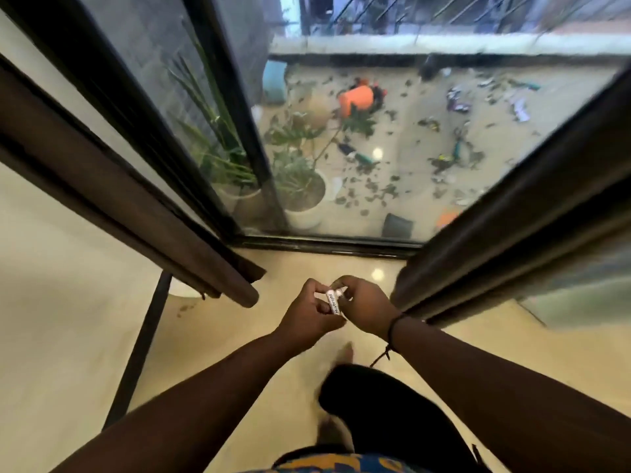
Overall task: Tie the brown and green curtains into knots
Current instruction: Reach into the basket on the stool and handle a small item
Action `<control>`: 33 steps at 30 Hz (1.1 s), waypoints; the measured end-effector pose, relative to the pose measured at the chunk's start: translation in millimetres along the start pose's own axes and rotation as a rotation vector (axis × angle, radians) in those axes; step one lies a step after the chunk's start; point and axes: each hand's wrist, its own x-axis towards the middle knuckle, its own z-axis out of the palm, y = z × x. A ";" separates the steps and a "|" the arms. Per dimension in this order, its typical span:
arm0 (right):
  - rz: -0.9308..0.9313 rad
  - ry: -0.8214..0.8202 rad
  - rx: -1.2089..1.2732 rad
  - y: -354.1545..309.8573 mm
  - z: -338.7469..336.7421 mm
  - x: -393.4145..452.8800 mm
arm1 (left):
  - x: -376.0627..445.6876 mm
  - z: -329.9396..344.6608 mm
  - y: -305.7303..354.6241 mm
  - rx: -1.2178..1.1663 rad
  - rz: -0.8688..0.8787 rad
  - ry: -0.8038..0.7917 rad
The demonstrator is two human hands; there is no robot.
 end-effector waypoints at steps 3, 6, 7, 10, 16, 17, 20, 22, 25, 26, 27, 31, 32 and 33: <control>0.008 0.036 -0.024 23.6 -40.0 -72.7 | -43.9 47.5 29.2 0.044 0.074 -0.015; 0.034 0.054 -0.072 66.0 -73.5 -137.3 | -75.1 103.7 54.8 0.191 0.184 -0.088; 0.037 0.068 -0.070 79.0 -84.9 -155.1 | -80.3 123.3 60.7 0.217 0.205 -0.100; 0.081 0.152 -0.078 139.9 -127.4 -229.6 | -107.0 215.5 87.0 0.250 0.248 -0.155; 0.218 0.336 -0.031 302.4 -210.5 -389.9 | -151.0 445.6 123.3 0.299 0.295 -0.340; 0.249 0.375 -0.009 336.2 -226.1 -424.4 | -161.9 492.1 130.5 0.305 0.294 -0.380; 0.382 0.468 0.038 419.3 -268.5 -510.4 | -193.0 604.2 154.7 0.315 0.304 -0.478; 0.478 0.522 0.071 471.4 -292.9 -562.1 | -211.6 669.3 169.4 0.355 0.319 -0.551; 0.579 0.605 0.134 534.7 -317.7 -622.4 | -223.3 750.3 182.1 0.441 0.376 -0.664; 0.604 0.623 0.146 554.2 -324.2 -638.1 | -225.1 776.1 185.9 0.479 0.388 -0.705; 0.636 0.642 0.163 575.0 -331.3 -653.4 | -225.0 804.2 189.1 0.517 0.398 -0.741; 0.732 0.695 0.215 653.6 -365.6 -695.0 | -215.8 911.9 209.5 0.567 0.412 -0.805; 0.749 0.697 0.218 674.9 -377.7 -704.1 | -212.4 941.7 215.5 0.574 0.410 -0.817; 0.762 0.696 0.212 694.1 -390.7 -713.1 | -209.7 970.1 221.8 0.586 0.407 -0.834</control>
